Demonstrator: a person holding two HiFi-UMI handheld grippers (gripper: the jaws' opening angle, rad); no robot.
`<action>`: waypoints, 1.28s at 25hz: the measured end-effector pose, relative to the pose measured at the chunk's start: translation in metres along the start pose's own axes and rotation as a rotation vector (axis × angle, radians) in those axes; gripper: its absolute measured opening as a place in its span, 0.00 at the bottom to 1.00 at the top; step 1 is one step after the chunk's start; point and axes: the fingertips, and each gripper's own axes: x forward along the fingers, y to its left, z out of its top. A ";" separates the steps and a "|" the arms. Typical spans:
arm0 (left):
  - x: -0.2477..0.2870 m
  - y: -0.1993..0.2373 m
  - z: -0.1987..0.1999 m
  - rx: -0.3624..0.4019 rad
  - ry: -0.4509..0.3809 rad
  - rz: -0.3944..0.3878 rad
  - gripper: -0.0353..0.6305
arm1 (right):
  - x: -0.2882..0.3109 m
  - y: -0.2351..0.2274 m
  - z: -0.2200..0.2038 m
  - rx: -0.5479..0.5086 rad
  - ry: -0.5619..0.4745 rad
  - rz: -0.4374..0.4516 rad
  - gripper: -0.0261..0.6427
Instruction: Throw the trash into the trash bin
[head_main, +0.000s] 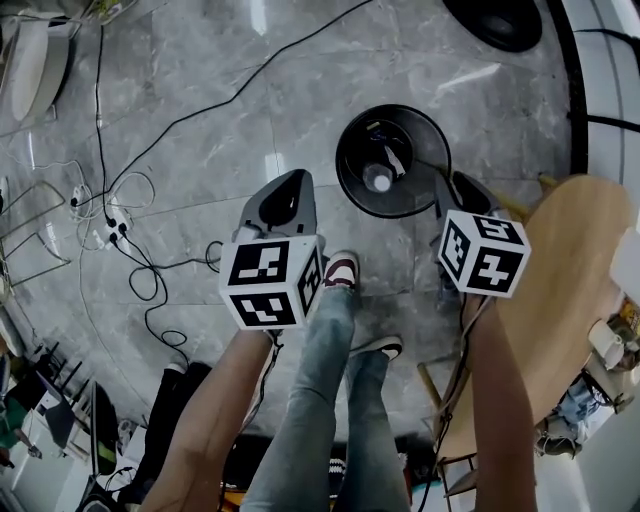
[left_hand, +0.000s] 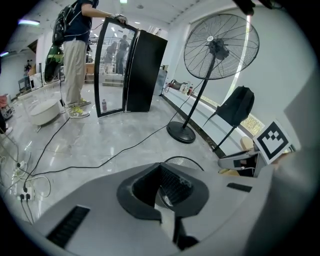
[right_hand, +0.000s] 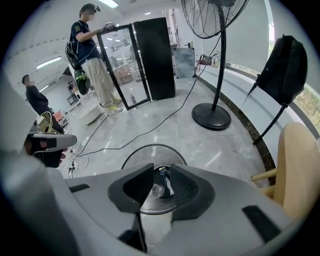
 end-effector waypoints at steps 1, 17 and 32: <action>-0.002 -0.002 0.000 0.002 -0.003 -0.001 0.07 | -0.003 -0.002 -0.001 0.006 -0.004 -0.002 0.20; -0.075 -0.074 0.041 0.069 -0.105 -0.030 0.07 | -0.136 -0.028 0.006 0.104 -0.165 -0.015 0.18; -0.340 -0.232 0.146 0.148 -0.328 -0.127 0.07 | -0.507 -0.083 0.006 0.279 -0.568 -0.108 0.05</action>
